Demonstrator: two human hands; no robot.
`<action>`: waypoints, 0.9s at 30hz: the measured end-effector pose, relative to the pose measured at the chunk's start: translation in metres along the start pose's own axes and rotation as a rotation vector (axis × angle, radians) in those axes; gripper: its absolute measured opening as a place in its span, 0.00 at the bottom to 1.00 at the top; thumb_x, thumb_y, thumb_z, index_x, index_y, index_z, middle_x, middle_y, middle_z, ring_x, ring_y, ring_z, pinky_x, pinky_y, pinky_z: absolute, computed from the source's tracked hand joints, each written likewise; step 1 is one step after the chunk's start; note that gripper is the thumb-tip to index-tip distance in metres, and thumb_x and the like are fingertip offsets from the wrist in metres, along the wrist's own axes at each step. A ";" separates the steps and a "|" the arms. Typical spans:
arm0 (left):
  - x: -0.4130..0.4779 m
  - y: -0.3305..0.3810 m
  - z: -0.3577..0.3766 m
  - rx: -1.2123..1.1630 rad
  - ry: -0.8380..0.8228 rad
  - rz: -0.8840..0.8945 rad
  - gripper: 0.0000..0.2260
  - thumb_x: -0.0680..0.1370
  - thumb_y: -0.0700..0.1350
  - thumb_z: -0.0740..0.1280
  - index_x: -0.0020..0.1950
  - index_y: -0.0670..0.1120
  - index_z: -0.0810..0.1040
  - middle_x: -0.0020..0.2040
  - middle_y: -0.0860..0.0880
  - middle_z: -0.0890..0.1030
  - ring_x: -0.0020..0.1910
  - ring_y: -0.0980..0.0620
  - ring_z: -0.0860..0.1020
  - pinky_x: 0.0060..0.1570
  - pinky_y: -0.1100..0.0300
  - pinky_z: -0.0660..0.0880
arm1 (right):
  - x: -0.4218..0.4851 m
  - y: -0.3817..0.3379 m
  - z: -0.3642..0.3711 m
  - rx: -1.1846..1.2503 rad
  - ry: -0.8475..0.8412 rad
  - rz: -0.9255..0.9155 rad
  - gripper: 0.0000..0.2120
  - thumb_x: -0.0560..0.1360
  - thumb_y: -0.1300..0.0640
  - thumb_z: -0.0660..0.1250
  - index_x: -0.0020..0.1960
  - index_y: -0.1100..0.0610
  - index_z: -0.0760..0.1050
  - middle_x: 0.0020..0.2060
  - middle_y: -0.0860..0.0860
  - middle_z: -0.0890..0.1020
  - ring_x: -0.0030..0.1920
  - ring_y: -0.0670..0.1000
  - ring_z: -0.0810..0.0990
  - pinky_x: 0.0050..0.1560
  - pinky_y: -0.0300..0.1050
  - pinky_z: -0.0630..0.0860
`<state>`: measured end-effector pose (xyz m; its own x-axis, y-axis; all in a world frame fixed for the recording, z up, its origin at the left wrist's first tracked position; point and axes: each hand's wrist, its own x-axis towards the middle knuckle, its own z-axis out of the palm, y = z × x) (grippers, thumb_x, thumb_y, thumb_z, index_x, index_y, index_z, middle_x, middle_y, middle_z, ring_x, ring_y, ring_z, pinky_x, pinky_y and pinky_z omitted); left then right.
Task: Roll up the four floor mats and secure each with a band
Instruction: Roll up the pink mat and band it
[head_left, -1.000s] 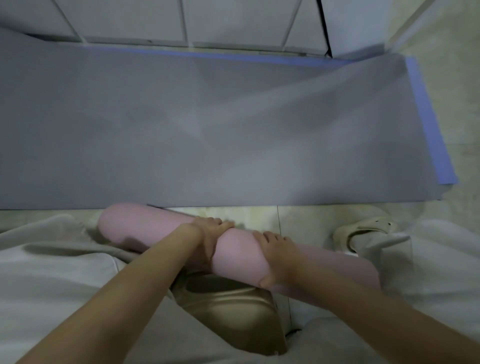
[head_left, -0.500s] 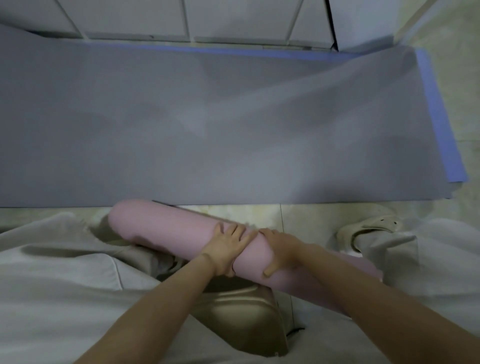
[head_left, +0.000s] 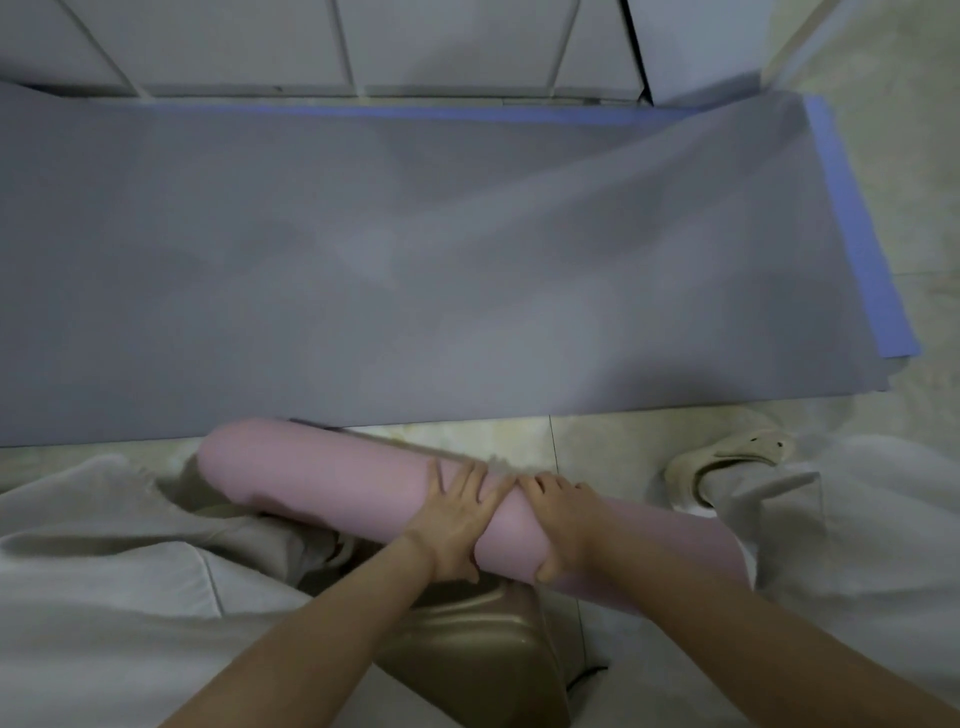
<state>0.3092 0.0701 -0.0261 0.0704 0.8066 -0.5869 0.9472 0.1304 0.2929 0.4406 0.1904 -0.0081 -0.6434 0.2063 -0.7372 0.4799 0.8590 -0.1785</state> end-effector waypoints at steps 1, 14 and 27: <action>-0.002 0.005 0.000 0.005 0.011 -0.010 0.52 0.69 0.55 0.73 0.77 0.50 0.36 0.77 0.42 0.48 0.76 0.41 0.46 0.69 0.31 0.44 | 0.001 0.000 -0.002 -0.009 -0.011 0.001 0.50 0.62 0.41 0.75 0.74 0.55 0.52 0.67 0.56 0.66 0.64 0.57 0.69 0.61 0.51 0.69; 0.010 -0.032 -0.069 -0.047 0.444 -0.106 0.47 0.61 0.61 0.73 0.74 0.47 0.58 0.64 0.42 0.71 0.63 0.42 0.71 0.57 0.41 0.65 | -0.002 0.008 -0.123 -0.213 0.327 -0.125 0.43 0.61 0.39 0.73 0.69 0.56 0.63 0.60 0.54 0.74 0.58 0.57 0.75 0.55 0.54 0.71; -0.017 -0.067 -0.151 -0.360 0.783 -0.300 0.52 0.53 0.70 0.58 0.73 0.46 0.63 0.67 0.46 0.72 0.64 0.44 0.72 0.58 0.50 0.66 | -0.104 0.015 -0.247 0.188 1.274 0.547 0.38 0.71 0.40 0.66 0.71 0.64 0.61 0.69 0.62 0.69 0.70 0.61 0.66 0.71 0.58 0.58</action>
<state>0.1973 0.1344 0.0782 -0.5200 0.8534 -0.0352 0.7274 0.4641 0.5055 0.3673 0.2975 0.2263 -0.3955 0.8563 0.3322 0.8494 0.4786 -0.2223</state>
